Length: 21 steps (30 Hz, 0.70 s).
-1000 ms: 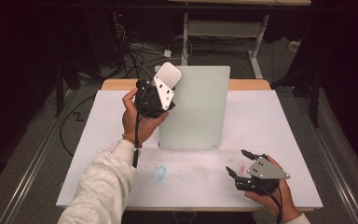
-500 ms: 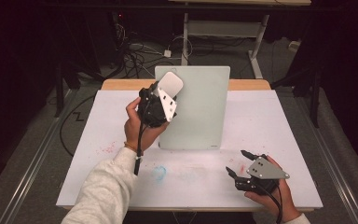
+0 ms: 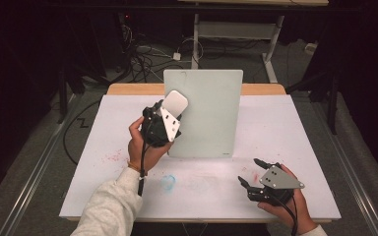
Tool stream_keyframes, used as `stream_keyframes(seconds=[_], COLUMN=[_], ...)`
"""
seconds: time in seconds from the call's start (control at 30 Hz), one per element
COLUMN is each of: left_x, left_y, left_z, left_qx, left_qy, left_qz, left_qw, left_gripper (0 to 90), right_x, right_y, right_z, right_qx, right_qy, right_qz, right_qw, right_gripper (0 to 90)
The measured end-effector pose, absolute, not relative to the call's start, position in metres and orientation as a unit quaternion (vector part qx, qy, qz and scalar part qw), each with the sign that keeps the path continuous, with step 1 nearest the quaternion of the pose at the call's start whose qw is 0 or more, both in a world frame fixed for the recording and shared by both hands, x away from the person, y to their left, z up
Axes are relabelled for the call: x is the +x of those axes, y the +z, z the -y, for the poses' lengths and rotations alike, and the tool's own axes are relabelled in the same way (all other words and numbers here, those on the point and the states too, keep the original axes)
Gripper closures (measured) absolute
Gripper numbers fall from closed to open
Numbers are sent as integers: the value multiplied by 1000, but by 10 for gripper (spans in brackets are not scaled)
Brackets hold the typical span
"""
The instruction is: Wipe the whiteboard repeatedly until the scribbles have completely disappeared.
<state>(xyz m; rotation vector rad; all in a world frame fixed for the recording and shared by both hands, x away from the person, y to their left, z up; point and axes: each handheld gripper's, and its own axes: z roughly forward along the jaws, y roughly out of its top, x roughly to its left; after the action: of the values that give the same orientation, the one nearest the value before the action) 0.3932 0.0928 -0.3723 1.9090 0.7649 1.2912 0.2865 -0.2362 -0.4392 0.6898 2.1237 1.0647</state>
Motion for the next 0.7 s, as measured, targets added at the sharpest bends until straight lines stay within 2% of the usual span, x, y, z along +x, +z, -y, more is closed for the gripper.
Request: stream_keyframes(seconds=[0.37, 0.7], left_x=[411, 416], left_y=[-323, -306], left_z=[-82, -65], left_qx=[737, 736], left_qy=[498, 502], left_qz=[-298, -306], left_qw=[347, 336], left_gripper=[291, 291], right_x=[287, 286], right_y=[-439, -440], right_z=[236, 235], right_qx=[261, 263], right_qy=[404, 404], right_qz=[-813, -813], right_qw=[328, 327], right_gripper=[278, 278])
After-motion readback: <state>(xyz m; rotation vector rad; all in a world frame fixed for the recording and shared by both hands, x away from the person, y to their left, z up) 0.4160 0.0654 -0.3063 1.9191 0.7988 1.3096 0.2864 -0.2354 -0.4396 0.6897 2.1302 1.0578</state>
